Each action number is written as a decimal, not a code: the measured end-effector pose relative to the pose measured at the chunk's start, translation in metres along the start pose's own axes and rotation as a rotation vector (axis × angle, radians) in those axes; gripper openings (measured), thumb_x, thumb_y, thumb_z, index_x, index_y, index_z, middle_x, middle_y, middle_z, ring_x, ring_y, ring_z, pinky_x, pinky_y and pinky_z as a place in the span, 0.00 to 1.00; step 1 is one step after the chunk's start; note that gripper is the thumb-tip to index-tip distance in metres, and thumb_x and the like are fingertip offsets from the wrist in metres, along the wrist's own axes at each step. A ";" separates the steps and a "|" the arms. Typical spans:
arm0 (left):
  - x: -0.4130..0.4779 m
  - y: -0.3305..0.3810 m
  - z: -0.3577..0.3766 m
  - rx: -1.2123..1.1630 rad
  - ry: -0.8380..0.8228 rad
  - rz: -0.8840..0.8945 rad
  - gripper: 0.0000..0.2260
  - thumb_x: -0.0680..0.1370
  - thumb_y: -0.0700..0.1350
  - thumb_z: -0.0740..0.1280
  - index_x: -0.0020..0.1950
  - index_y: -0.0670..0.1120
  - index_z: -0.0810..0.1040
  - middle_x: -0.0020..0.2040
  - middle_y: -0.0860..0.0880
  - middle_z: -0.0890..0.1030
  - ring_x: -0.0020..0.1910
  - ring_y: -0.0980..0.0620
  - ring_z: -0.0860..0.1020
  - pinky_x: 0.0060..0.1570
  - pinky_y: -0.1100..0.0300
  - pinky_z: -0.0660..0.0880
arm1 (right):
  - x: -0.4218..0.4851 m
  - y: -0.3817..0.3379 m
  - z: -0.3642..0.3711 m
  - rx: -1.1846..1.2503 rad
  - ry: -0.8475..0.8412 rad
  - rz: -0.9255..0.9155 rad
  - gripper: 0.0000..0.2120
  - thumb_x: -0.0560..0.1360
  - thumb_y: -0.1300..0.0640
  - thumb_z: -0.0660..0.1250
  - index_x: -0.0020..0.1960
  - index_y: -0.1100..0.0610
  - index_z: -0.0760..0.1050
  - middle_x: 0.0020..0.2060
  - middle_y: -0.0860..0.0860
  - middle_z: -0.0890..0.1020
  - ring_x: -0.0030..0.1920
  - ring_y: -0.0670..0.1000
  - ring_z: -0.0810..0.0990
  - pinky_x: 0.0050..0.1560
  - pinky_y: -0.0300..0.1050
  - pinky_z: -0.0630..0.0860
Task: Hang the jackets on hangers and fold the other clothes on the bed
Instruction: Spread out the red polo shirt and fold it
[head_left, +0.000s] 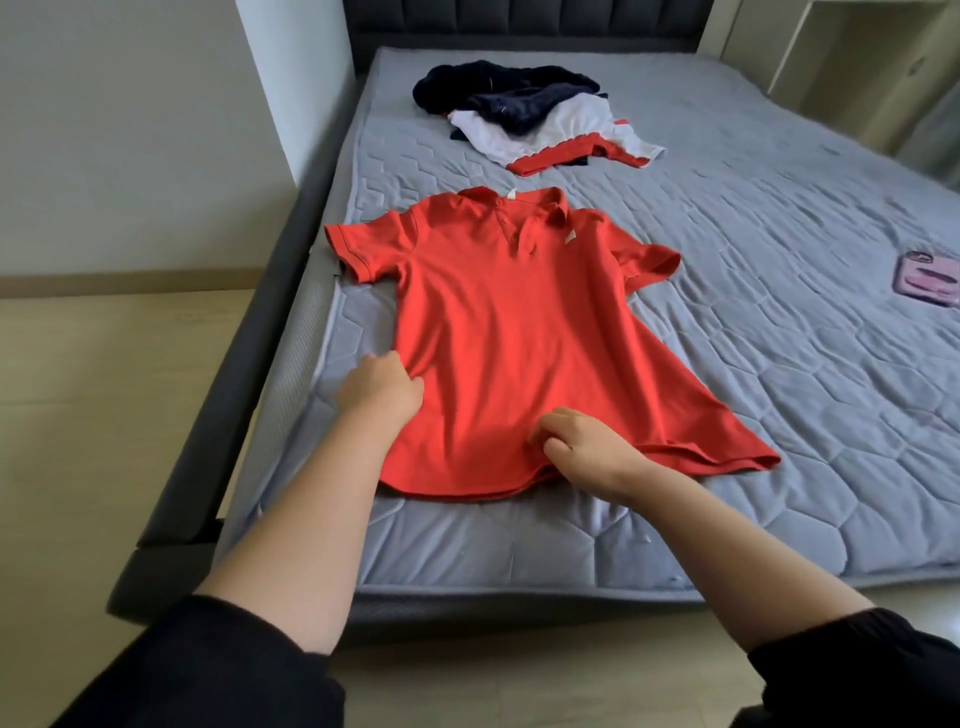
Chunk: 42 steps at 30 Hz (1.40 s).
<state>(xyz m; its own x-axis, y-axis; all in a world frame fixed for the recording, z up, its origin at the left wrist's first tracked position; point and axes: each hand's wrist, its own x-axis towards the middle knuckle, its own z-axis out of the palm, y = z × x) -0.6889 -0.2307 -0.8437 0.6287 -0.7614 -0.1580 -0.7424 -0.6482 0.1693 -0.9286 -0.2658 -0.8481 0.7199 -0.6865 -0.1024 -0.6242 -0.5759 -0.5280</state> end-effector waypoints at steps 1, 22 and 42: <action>0.000 -0.007 0.004 -0.042 -0.050 -0.063 0.24 0.78 0.57 0.61 0.69 0.44 0.67 0.66 0.41 0.72 0.63 0.40 0.72 0.55 0.50 0.69 | 0.005 -0.006 0.005 0.020 0.049 -0.004 0.09 0.76 0.61 0.59 0.51 0.60 0.77 0.49 0.55 0.78 0.53 0.53 0.75 0.57 0.46 0.68; -0.031 0.004 0.010 0.156 0.023 0.326 0.32 0.76 0.48 0.65 0.77 0.52 0.54 0.77 0.45 0.52 0.76 0.41 0.50 0.71 0.44 0.57 | 0.037 -0.013 0.019 -0.008 0.001 0.185 0.11 0.75 0.58 0.64 0.55 0.57 0.79 0.50 0.55 0.83 0.49 0.55 0.80 0.50 0.43 0.72; -0.034 0.160 0.102 0.057 -0.109 0.662 0.31 0.76 0.68 0.49 0.77 0.61 0.47 0.79 0.51 0.45 0.77 0.46 0.41 0.68 0.33 0.40 | -0.027 0.152 -0.100 0.161 0.163 0.907 0.18 0.69 0.53 0.75 0.55 0.60 0.79 0.50 0.58 0.80 0.45 0.55 0.78 0.46 0.44 0.73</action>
<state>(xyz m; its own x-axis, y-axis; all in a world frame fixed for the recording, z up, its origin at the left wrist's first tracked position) -0.8525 -0.3076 -0.9109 0.0124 -0.9905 -0.1366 -0.9761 -0.0417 0.2133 -1.0732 -0.3793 -0.8415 -0.0807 -0.9041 -0.4195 -0.8682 0.2705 -0.4159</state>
